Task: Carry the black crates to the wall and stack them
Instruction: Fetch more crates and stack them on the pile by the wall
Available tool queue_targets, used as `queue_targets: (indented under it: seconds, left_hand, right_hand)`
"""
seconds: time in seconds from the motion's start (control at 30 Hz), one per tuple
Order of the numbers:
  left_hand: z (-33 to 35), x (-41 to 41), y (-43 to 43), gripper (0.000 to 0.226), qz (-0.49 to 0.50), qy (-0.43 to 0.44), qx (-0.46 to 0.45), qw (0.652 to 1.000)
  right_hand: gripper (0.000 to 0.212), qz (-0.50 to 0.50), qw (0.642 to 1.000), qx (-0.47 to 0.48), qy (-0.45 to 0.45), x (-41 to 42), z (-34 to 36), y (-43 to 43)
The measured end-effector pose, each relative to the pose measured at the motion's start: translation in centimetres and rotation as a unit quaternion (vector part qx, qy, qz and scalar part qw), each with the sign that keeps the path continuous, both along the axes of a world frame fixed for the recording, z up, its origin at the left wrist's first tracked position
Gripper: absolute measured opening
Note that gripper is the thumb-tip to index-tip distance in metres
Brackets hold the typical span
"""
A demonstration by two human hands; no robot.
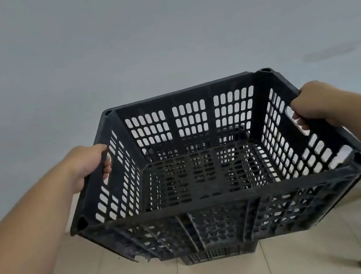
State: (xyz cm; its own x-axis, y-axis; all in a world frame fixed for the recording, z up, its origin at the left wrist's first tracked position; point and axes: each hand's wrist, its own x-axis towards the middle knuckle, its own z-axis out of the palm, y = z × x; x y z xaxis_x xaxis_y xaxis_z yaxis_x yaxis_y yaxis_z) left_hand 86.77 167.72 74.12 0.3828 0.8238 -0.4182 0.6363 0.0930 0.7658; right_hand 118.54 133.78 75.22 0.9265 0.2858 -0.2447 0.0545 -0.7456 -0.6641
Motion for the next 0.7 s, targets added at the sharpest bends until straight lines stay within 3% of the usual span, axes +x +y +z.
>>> queue_targets:
  seconds: [0.53, 0.63, 0.7]
  left_hand:
    - [-3.0, 13.1, 12.7, 0.046, -0.018, -0.001, -0.019, 1.0]
    - [-3.5, 14.3, 13.3, 0.046, -0.018, 0.009, -0.023, 1.0]
    - [-4.0, 14.9, 13.4, 0.046, -0.016, 0.018, -0.026, 0.999]
  right_hand:
    - [0.025, -0.002, 0.997, -0.071, -0.009, 11.5, -4.9, 11.2]
    - [0.006, 0.009, 0.994, -0.101, -0.038, 11.6, -4.0, 12.6]
    - [0.024, 0.016, 0.993, -0.109, -0.046, 11.6, -4.0, 13.1]
